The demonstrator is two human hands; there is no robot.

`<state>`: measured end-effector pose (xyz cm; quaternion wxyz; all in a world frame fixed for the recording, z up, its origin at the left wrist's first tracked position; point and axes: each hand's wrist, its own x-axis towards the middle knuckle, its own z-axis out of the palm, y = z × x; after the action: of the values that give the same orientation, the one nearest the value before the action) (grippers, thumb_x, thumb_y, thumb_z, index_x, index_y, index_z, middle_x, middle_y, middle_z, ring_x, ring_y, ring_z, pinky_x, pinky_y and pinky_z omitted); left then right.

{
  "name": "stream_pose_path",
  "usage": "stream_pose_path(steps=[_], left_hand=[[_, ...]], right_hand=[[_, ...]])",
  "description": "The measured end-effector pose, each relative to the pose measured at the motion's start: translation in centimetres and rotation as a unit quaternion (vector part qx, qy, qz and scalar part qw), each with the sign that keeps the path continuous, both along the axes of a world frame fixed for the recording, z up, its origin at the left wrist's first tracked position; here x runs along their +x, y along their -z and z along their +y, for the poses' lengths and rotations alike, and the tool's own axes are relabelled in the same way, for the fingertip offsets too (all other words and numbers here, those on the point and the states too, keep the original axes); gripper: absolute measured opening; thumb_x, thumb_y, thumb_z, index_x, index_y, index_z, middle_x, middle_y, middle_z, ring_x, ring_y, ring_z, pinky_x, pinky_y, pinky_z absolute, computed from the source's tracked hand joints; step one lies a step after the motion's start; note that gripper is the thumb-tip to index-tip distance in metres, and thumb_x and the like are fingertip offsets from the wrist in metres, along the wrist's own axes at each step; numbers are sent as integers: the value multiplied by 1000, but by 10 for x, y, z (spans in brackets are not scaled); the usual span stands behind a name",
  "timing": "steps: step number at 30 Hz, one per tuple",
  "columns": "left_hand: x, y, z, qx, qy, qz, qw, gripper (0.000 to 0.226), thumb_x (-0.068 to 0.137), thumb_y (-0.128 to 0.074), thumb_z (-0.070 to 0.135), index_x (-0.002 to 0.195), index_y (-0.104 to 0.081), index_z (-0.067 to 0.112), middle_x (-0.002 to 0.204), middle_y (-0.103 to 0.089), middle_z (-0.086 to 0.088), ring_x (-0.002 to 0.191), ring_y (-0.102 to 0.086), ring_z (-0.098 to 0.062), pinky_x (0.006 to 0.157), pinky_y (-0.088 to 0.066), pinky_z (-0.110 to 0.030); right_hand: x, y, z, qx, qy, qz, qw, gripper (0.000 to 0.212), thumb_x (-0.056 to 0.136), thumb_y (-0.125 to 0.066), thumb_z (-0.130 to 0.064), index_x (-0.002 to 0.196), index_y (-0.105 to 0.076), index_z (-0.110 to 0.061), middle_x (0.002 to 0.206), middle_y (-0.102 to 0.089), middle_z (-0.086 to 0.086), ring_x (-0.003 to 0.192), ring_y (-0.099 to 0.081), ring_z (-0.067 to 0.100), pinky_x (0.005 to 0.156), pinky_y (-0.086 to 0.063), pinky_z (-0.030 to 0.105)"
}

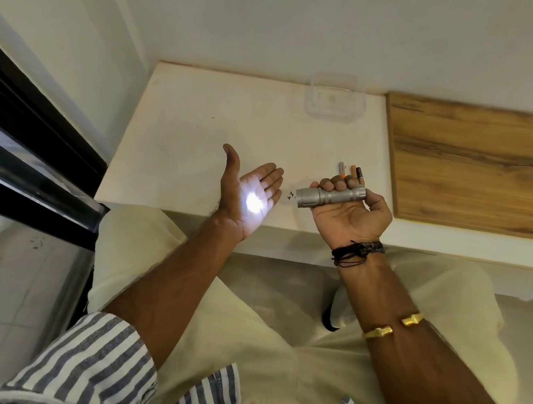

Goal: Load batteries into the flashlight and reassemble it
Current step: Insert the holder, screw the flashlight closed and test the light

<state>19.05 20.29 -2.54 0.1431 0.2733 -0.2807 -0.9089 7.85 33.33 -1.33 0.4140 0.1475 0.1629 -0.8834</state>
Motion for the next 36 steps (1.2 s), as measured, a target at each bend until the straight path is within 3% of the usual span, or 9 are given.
stream_pose_path(steps=[9, 17, 23, 26, 28, 30, 31, 34, 36], left_hand=[[1, 2, 0, -17, -7, -14, 1000, 110, 83, -19, 88, 156, -23, 6, 163, -27, -15, 151, -25, -31, 125, -19, -45], [-2, 3, 1, -3, -6, -13, 1000, 109, 83, -20, 88, 156, -22, 7, 164, -25, -14, 152, -23, -30, 125, -16, -44], [-2, 4, -1, 24, -7, 6, 1000, 108, 84, -21, 87, 157, -20, 8, 165, -22, -13, 153, -18, -28, 126, -10, -43], [-1, 3, -1, 7, -16, -1, 1000, 108, 84, -22, 87, 157, -22, 7, 164, -24, -13, 152, -21, -28, 126, -13, -44], [-1, 3, -3, -10, -48, -30, 998, 103, 87, -24, 84, 154, -30, 5, 161, -33, -14, 150, -29, -30, 124, -18, -45], [-2, 4, -7, -48, -90, -77, 992, 94, 92, -25, 78, 150, -38, 6, 155, -42, -14, 145, -38, -31, 123, -23, -47], [-2, 5, -8, -75, -106, -103, 986, 90, 93, -24, 76, 149, -41, 7, 153, -46, -13, 142, -42, -30, 122, -26, -46], [1, 10, -13, -110, -149, -141, 972, 87, 94, -26, 75, 144, -48, 8, 147, -54, -11, 134, -52, -25, 118, -35, -40], [2, 12, -15, -106, -168, -143, 970, 86, 94, -28, 75, 143, -50, 7, 144, -57, -11, 132, -54, -24, 116, -37, -39]], right_hand=[[0, -1, 0, -6, 2, -5, 1000, 15, 69, -47, -23, 70, -52, -9, 70, -47, 6, 65, -47, 25, 76, -51, 38], [2, -5, 1, 0, 6, -8, 1000, 15, 70, -45, -23, 70, -51, -9, 70, -45, 6, 65, -47, 25, 84, -44, 40], [3, -8, 3, -14, -11, -7, 1000, 30, 90, -41, -30, 76, -56, -8, 76, -51, 6, 71, -49, 25, 81, -48, 40], [2, -11, -1, 33, -42, 39, 998, 17, 87, -41, -11, 80, -57, -10, 77, -52, 6, 73, -51, 24, 89, -47, 42], [1, -10, -4, 101, -67, 99, 988, 23, 91, -40, 4, 86, -57, -11, 80, -54, 7, 76, -53, 23, 100, -43, 44], [1, -9, -5, 181, -84, 202, 959, 22, 95, -50, 8, 94, -62, -10, 89, -61, 7, 87, -62, 24, 107, -45, 45], [1, -9, -5, 239, -83, 279, 926, 18, 95, -57, 7, 98, -65, -10, 95, -64, 5, 95, -65, 25, 108, -48, 46], [3, -5, -4, 383, -23, 486, 785, 20, 88, -74, -4, 105, -72, -15, 103, -71, 2, 102, -69, 26, 104, -52, 54], [6, -4, -2, 404, 39, 553, 727, 24, 85, -78, -10, 108, -73, -16, 108, -75, 2, 106, -70, 26, 104, -50, 56]])
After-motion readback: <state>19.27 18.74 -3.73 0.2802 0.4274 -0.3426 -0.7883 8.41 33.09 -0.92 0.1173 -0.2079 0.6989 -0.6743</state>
